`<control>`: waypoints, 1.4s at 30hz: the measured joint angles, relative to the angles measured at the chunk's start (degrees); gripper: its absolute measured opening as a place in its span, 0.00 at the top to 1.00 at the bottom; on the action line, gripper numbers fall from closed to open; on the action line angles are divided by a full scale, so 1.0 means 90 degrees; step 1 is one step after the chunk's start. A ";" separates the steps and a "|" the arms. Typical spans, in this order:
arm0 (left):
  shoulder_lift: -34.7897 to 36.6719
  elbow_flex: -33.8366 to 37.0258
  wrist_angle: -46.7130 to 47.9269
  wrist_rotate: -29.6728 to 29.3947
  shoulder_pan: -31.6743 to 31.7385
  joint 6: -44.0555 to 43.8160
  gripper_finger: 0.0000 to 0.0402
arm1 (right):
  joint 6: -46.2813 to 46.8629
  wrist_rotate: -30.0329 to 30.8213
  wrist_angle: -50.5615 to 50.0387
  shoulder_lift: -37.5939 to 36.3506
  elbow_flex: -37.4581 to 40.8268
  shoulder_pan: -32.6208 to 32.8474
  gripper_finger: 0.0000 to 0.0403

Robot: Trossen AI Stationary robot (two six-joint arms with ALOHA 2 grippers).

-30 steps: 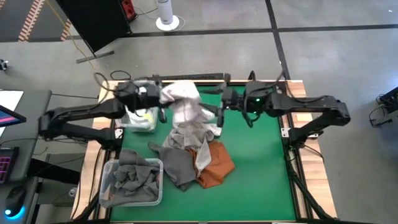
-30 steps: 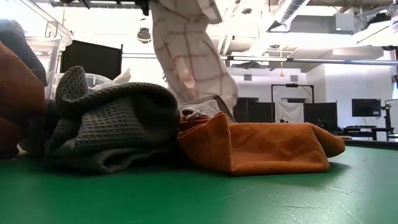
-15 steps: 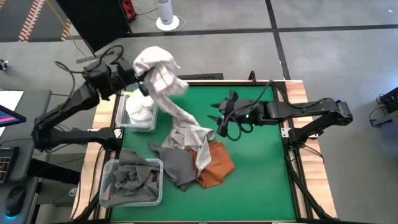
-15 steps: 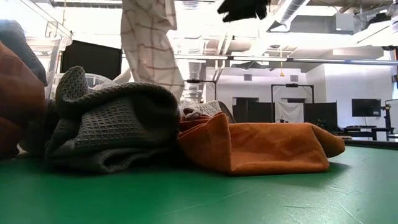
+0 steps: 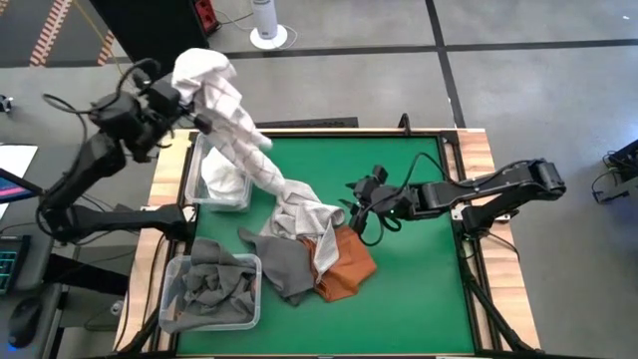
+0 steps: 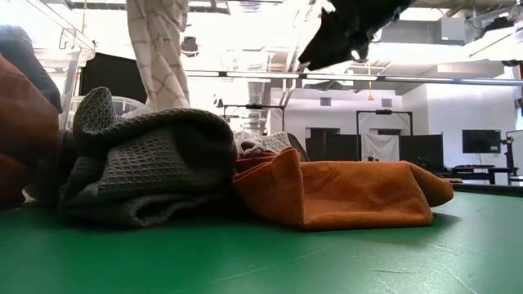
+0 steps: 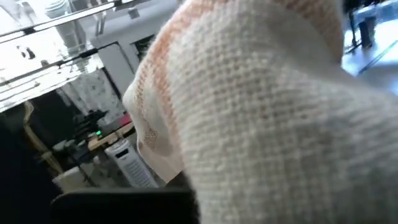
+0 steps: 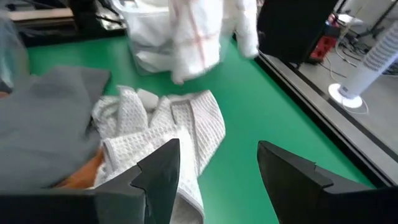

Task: Sort towels by color in basket
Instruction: Put the white patterned towel into the top transparent bin

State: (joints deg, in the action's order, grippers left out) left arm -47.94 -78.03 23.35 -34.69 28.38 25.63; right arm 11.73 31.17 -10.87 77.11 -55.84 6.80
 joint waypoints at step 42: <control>-0.2706 0.2942 0.3767 0.0513 0.0755 -0.0719 0.97 | 0.0045 0.0045 0.0647 -0.0001 -0.0001 0.0349 0.39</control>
State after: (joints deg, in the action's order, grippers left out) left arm -72.29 -51.55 57.26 -30.07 35.18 19.16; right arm 12.13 31.57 -5.05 77.10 -55.86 9.95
